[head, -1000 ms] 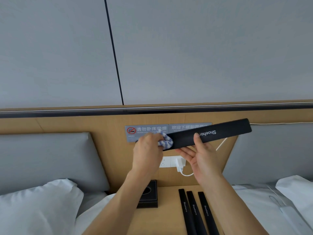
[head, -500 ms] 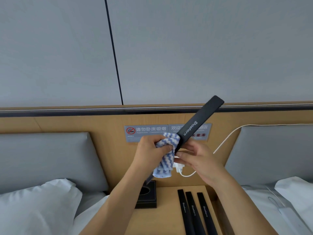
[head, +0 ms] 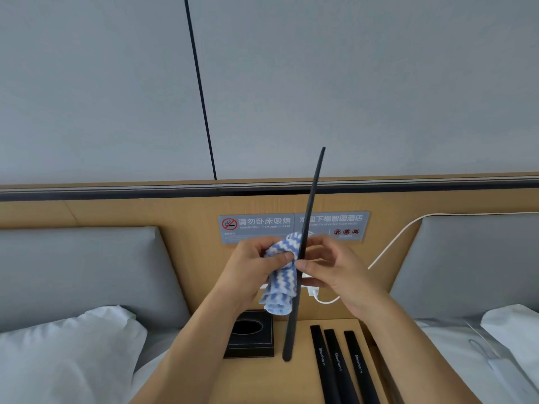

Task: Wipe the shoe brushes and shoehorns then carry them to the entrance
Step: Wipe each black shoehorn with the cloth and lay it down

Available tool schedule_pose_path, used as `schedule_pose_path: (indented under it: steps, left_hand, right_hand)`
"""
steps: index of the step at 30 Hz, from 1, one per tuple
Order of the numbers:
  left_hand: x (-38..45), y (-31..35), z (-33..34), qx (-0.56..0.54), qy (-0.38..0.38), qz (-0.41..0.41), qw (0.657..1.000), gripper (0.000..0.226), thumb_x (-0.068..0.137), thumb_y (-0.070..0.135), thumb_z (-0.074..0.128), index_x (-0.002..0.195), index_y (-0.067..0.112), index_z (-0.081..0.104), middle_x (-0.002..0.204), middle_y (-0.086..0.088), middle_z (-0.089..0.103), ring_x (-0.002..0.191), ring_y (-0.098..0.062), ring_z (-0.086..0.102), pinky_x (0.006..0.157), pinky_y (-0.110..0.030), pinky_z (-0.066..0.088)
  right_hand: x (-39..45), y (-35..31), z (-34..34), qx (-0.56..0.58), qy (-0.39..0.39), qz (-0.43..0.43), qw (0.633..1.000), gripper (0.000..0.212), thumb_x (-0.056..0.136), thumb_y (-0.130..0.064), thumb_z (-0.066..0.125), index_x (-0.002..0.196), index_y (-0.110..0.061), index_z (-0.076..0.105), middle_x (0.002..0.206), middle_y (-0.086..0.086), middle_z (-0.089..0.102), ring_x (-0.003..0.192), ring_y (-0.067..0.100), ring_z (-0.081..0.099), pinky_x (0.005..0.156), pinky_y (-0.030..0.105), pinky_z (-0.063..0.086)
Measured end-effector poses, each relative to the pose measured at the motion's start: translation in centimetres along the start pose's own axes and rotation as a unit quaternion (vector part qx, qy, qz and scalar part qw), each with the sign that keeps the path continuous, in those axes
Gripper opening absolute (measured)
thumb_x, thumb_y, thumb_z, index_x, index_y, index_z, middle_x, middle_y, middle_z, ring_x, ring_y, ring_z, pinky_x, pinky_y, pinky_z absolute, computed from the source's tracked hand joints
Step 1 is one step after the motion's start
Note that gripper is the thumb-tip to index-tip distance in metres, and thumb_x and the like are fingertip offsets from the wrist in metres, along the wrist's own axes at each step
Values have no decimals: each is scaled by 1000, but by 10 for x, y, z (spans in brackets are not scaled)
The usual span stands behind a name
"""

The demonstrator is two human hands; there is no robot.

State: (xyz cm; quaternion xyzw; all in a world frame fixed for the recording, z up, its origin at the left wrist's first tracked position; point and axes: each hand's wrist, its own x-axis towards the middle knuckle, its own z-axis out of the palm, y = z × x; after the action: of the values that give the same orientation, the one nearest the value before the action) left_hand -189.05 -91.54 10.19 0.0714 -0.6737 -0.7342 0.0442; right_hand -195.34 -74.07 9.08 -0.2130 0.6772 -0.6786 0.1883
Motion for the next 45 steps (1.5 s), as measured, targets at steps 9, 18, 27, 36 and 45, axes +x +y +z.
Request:
schedule_pose_path:
  steps: [9, 18, 27, 36, 45]
  left_hand:
    - [2, -6, -7, -4, 35, -22, 999, 14, 88, 5, 69, 101, 0, 70, 100, -22, 73, 94, -39, 71, 85, -48, 57]
    - [2, 0, -17, 51, 101, 16, 993, 10, 87, 9, 72, 95, 14, 73, 91, -8, 75, 91, -30, 73, 88, -54, 57]
    - [-7, 41, -2, 331, 191, 331, 863, 18, 86, 17, 74, 101, 23, 71, 90, 14, 69, 83, -3, 63, 69, -16, 50]
    - [-15, 26, 10, 466, 92, 368, 799, 15, 84, 5, 73, 99, 8, 77, 96, -3, 65, 83, -18, 63, 68, -19, 43]
    - [-4, 45, 2, 433, 137, 360, 815, 12, 80, 1, 67, 86, 4, 77, 88, -8, 66, 72, -17, 61, 64, -21, 44]
  right_hand:
    - [-13, 3, 4, 11, 22, 52, 998, 14, 88, -23, 75, 102, -24, 71, 105, 3, 73, 94, 17, 74, 71, 30, 61]
    - [-21, 1, -2, 193, -18, 133, 972, 29, 85, -5, 68, 114, -9, 69, 108, 14, 72, 98, 28, 68, 76, 40, 58]
    - [-20, -3, 9, 141, -29, 125, 982, 26, 90, 3, 64, 103, -17, 75, 110, 15, 75, 97, 26, 74, 73, 35, 60]
    - [-19, -7, 13, 110, 8, 81, 991, 35, 88, 6, 65, 114, -17, 74, 108, 8, 77, 99, 24, 74, 78, 32, 59]
    - [-26, -12, 11, 29, -34, 57, 997, 37, 89, 4, 65, 117, -20, 72, 107, 5, 78, 98, 22, 74, 74, 27, 60]
